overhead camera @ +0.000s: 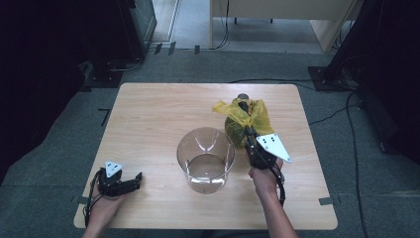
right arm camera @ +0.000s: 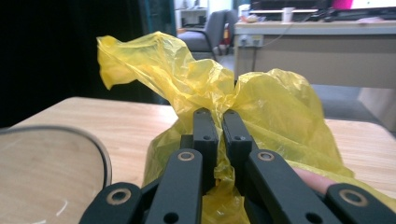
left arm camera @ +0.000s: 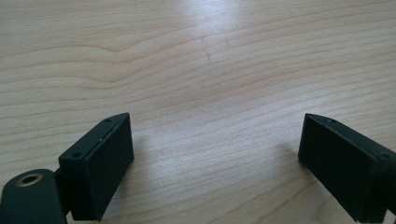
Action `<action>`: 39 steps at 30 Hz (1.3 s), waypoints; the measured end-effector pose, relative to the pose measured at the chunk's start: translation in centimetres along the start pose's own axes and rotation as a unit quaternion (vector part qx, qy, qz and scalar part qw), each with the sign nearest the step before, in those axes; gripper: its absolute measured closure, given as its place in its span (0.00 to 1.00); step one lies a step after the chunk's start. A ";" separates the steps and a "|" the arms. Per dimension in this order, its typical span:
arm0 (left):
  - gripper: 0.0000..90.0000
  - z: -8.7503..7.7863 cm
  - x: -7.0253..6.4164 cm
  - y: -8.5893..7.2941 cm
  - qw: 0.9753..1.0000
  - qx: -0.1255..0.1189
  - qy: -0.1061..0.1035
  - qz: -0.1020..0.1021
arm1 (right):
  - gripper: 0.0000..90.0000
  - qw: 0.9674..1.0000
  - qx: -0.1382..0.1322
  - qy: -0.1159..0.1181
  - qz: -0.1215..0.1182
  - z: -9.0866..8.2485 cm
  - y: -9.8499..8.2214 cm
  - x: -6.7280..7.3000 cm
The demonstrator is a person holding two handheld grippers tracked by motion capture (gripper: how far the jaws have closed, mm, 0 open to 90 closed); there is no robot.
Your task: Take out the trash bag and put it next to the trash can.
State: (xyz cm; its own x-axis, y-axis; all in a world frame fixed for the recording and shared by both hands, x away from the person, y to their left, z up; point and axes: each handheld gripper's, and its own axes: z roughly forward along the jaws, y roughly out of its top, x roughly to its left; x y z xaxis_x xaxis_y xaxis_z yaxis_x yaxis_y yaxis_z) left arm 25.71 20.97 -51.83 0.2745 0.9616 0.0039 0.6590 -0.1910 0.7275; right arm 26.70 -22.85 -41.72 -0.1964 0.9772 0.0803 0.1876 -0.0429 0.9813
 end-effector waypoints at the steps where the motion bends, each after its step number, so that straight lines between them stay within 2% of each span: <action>1: 0.11 0.0 0.0 0.0 1.000 0.000 -0.001 0.000 | 0.97 1.000 0.003 0.007 -0.002 0.2 -0.2 -0.1; 4: 0.11 0.0 0.0 0.0 1.000 -0.001 -0.002 0.002 | 0.95 0.999 0.016 0.037 -0.005 0.6 -0.9 -0.5; 6: 0.11 0.0 0.0 0.0 1.000 -0.001 -0.002 0.002 | 0.90 0.998 0.026 0.060 -0.003 0.8 -1.4 -0.7; 9: 0.11 0.0 0.0 0.0 1.000 -0.001 -0.002 0.002 | 0.74 0.995 0.041 0.091 0.005 0.8 -1.9 -1.3; 15: 0.11 0.0 0.0 0.0 1.000 -0.001 -0.005 0.004 | 0.55 0.991 0.067 0.114 0.018 0.1 -1.9 -2.8; 19: 0.11 0.0 0.0 0.0 1.000 0.000 -0.006 0.006 | 0.31 0.990 0.068 0.121 0.031 -1.0 -1.6 -3.6; 20: 0.11 0.0 0.0 0.0 1.000 -0.001 -0.006 0.006 | 0.27 0.989 0.069 0.124 0.032 -1.3 -1.6 -3.7; 24: 0.11 0.0 0.0 0.0 1.000 -0.001 -0.006 0.006 | 0.18 0.991 0.065 0.116 0.026 -2.5 -1.3 -4.1; 26: 0.11 0.0 0.0 0.0 1.000 -0.001 -0.006 0.006 | 0.17 0.992 0.064 0.107 0.025 -3.0 -1.2 -4.4; 33: 0.11 0.0 0.0 0.0 1.000 -0.001 -0.006 0.006 | 0.16 0.994 0.066 0.084 0.031 -4.8 -1.0 -6.2; 39: 0.11 0.0 0.0 0.0 1.000 0.000 -0.006 0.006 | 0.16 0.995 0.077 0.057 0.027 -6.1 -1.7 -7.9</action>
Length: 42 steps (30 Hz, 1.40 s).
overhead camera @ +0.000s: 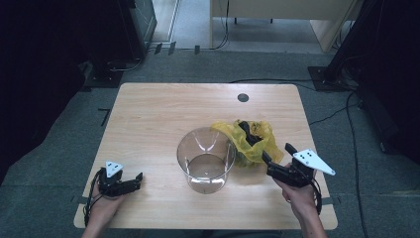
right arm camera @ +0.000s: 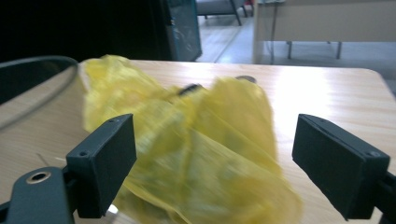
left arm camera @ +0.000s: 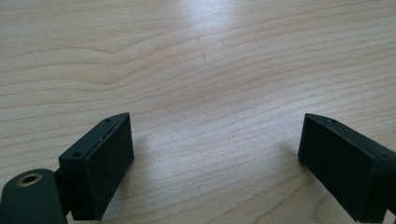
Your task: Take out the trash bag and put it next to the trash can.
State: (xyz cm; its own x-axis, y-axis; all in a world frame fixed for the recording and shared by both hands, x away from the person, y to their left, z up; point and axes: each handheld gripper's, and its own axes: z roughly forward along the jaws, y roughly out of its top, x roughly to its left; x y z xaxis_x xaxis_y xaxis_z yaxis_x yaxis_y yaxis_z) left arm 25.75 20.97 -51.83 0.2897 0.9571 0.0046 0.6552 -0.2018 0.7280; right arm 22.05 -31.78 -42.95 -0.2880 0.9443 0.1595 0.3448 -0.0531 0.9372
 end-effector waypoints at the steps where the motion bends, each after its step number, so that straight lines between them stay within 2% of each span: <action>1: 0.11 0.0 0.0 0.0 1.000 0.000 0.000 0.000 | 0.16 1.000 0.000 -0.008 -0.002 -0.2 -0.2 -0.3; 12: 0.11 0.0 0.0 0.0 1.000 0.000 0.000 0.000 | 0.16 0.997 0.035 -0.064 0.005 -1.1 -3.0 -2.9; 20: 0.11 0.0 0.0 0.0 1.000 0.000 0.000 0.000 | 0.16 0.994 0.065 -0.089 -0.007 -1.5 -4.8 -4.2; 23: 0.11 0.0 0.0 0.0 1.000 0.000 0.000 0.000 | 0.16 0.990 0.088 -0.107 0.006 -1.5 -5.7 -4.7; 32: 0.11 0.0 0.0 0.0 1.000 0.000 0.000 0.000 | 0.16 0.981 0.134 -0.138 0.027 -2.0 -7.5 -6.4; 38: 0.11 0.0 0.0 0.0 1.000 0.000 0.001 0.000 | 0.16 0.974 0.160 -0.161 0.027 -2.4 -8.7 -7.6; 40: 0.11 0.0 0.0 0.0 1.000 0.000 0.001 0.000 | 0.16 0.972 0.164 -0.166 0.021 -2.5 -9.1 -7.9; 42: 0.11 0.0 0.0 0.0 1.000 0.000 0.001 0.000 | 0.16 0.968 0.177 -0.177 0.012 -2.5 -9.3 -8.0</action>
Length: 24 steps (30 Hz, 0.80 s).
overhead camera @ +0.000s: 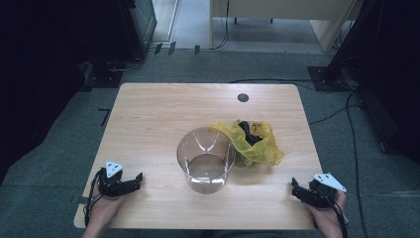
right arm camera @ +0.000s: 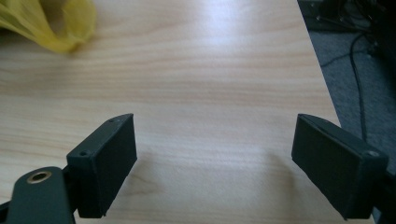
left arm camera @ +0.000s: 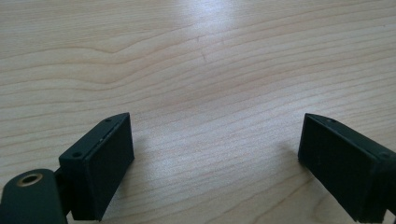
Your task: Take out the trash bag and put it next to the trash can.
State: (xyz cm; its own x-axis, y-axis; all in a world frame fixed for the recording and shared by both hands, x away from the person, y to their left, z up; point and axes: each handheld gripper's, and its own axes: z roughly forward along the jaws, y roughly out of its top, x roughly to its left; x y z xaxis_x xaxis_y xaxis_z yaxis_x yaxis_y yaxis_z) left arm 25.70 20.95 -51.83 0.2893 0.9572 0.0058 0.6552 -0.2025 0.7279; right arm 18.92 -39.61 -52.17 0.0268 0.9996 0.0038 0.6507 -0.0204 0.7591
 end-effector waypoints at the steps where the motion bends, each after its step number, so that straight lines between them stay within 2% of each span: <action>1: 0.11 0.0 0.0 0.0 1.000 0.000 0.000 0.000 | 0.16 1.000 0.005 -0.002 0.002 0.0 0.0 0.0; 5: 0.11 0.0 0.0 0.0 1.000 0.000 -0.001 -0.001 | 0.16 1.000 0.020 -0.005 0.001 0.2 -0.1 -0.1; 9: 0.11 0.0 0.0 0.0 1.000 -0.001 -0.001 0.000 | 0.16 1.000 0.018 -0.003 -0.003 0.2 -0.1 0.0; 14: 0.11 0.0 0.0 -0.1 1.000 0.000 -0.001 0.000 | 0.17 1.000 0.021 0.015 -0.001 0.2 -0.1 -0.2; 24: 0.11 0.0 0.0 -0.1 1.000 0.000 -0.001 0.000 | 0.17 1.000 0.021 0.015 -0.001 0.2 -0.1 -0.2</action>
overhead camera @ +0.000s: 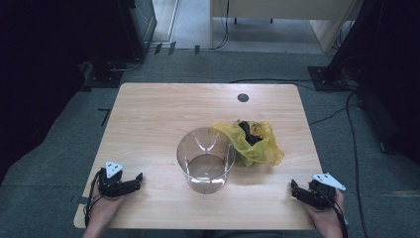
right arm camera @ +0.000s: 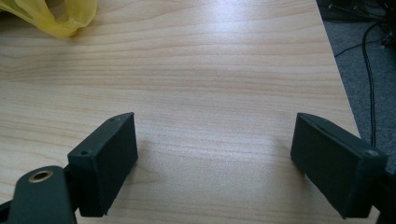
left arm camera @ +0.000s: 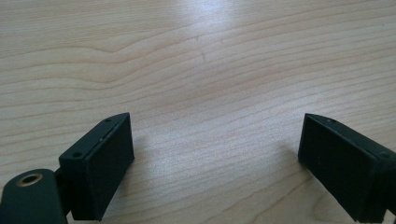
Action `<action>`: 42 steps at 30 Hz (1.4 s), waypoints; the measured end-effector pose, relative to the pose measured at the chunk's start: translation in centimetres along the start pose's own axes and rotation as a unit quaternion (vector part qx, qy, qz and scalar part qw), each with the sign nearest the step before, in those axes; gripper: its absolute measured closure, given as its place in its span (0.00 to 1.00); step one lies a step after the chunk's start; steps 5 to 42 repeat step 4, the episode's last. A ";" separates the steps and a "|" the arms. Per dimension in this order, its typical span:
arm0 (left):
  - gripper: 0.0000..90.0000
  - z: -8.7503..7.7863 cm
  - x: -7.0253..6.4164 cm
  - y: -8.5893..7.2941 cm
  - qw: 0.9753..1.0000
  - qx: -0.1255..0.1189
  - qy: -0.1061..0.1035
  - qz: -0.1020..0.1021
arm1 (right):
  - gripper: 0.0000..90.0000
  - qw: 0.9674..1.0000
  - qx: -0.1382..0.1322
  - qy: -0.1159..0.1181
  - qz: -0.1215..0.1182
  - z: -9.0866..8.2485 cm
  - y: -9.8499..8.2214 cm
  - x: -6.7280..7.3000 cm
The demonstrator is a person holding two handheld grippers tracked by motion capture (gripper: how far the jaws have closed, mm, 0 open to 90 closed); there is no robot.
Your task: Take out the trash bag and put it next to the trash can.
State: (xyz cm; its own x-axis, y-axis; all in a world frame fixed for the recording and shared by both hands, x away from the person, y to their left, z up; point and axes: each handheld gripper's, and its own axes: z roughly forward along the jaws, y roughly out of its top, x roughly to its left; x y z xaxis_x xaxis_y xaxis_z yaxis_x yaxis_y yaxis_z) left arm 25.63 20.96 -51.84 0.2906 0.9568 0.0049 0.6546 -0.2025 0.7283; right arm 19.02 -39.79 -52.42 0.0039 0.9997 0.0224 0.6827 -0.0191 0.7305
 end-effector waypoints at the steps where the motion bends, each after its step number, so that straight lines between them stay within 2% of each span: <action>1: 0.11 0.0 0.0 0.0 1.000 0.000 0.000 0.000 | 0.17 1.000 0.000 0.000 0.000 0.0 0.0 0.0; 42: 0.11 0.0 0.0 0.0 1.000 0.000 0.000 0.000 | 0.17 1.000 0.000 0.000 0.000 0.0 0.0 0.0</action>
